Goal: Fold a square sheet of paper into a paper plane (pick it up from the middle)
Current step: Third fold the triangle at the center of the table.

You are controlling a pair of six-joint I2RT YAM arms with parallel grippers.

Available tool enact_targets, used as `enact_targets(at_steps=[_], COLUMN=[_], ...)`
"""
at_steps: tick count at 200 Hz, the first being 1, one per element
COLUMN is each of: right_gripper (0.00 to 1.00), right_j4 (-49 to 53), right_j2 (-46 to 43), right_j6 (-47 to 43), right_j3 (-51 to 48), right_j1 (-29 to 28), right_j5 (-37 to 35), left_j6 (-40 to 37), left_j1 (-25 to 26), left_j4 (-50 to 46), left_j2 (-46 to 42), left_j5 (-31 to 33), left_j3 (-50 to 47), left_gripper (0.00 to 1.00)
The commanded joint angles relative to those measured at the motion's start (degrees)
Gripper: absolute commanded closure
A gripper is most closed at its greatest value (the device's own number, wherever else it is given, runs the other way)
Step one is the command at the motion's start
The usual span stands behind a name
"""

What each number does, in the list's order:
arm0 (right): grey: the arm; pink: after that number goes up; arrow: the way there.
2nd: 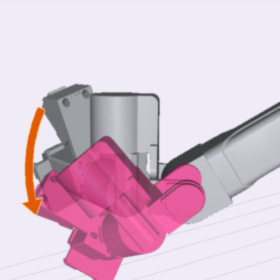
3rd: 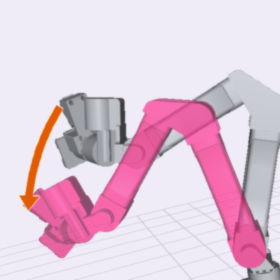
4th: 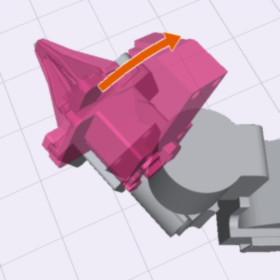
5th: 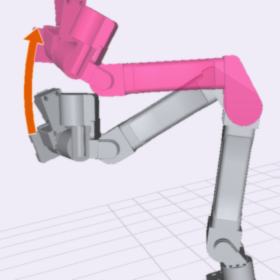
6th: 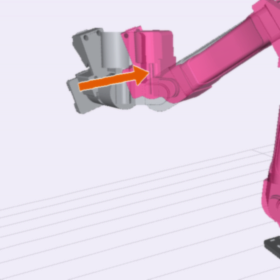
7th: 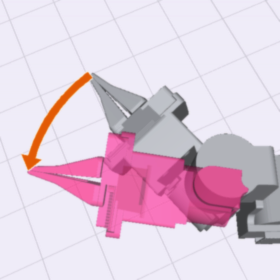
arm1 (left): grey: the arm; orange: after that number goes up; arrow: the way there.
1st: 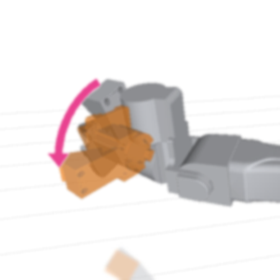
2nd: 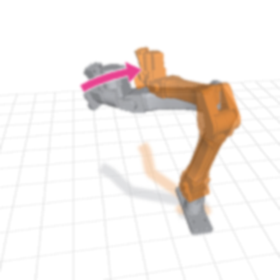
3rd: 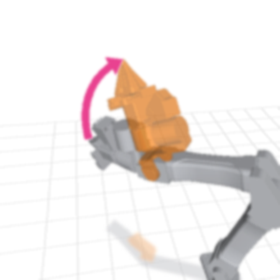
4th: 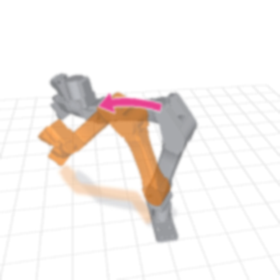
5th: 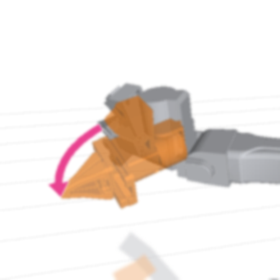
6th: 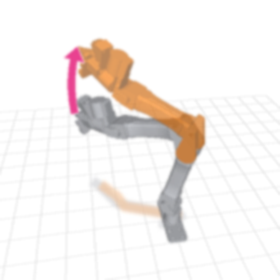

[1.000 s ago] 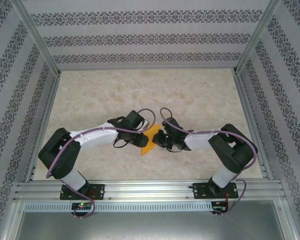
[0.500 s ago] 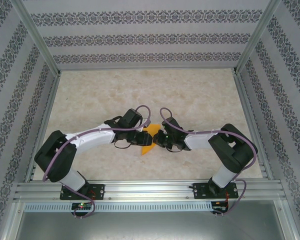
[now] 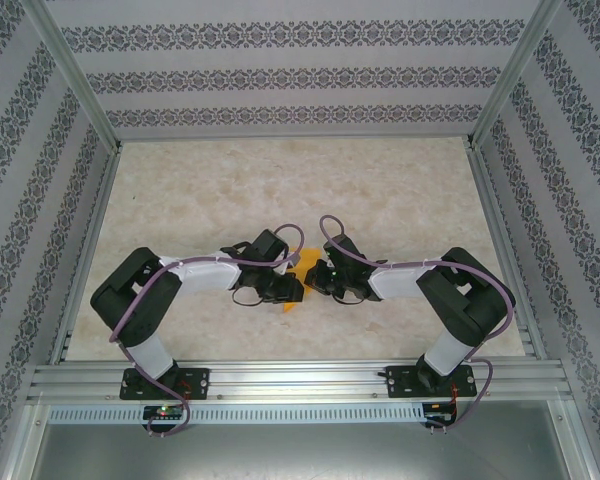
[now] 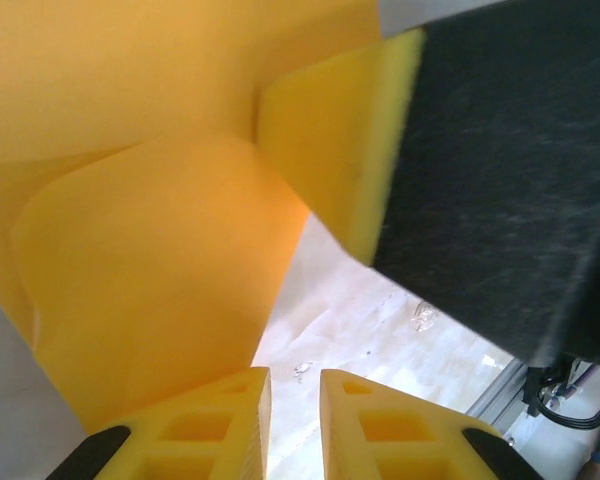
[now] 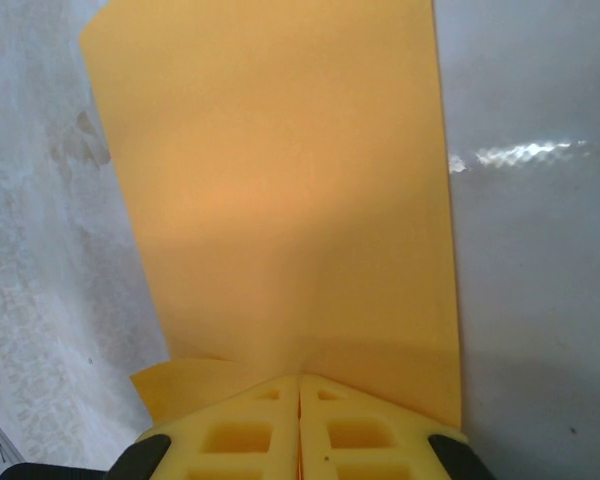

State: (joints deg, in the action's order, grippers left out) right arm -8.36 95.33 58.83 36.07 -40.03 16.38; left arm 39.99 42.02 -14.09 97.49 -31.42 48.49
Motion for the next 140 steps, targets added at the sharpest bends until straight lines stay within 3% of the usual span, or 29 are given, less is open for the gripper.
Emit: enact_targets(at_steps=[1, 83, 140], right_gripper=[0.92, 0.92, 0.92], right_j4=[5.1, 6.4, 8.0], right_j2=[2.8, 3.3, 3.6], right_j6=[-1.0, -1.2, -1.8], right_j3=[-0.6, -0.3, 0.4], right_j1=[-0.6, -0.6, -0.5], right_j5=[-3.0, -3.4, -3.9], left_j6=[0.1, -0.5, -0.7], left_j1=[-0.4, -0.4, -0.4], left_j4=[1.9, 1.1, -1.1], left_j2=[1.1, 2.0, -2.4], left_j5=[1.0, 1.1, 0.8], left_j3=[-1.4, -5.5, -9.3], left_gripper=[0.79, 0.79, 0.79])
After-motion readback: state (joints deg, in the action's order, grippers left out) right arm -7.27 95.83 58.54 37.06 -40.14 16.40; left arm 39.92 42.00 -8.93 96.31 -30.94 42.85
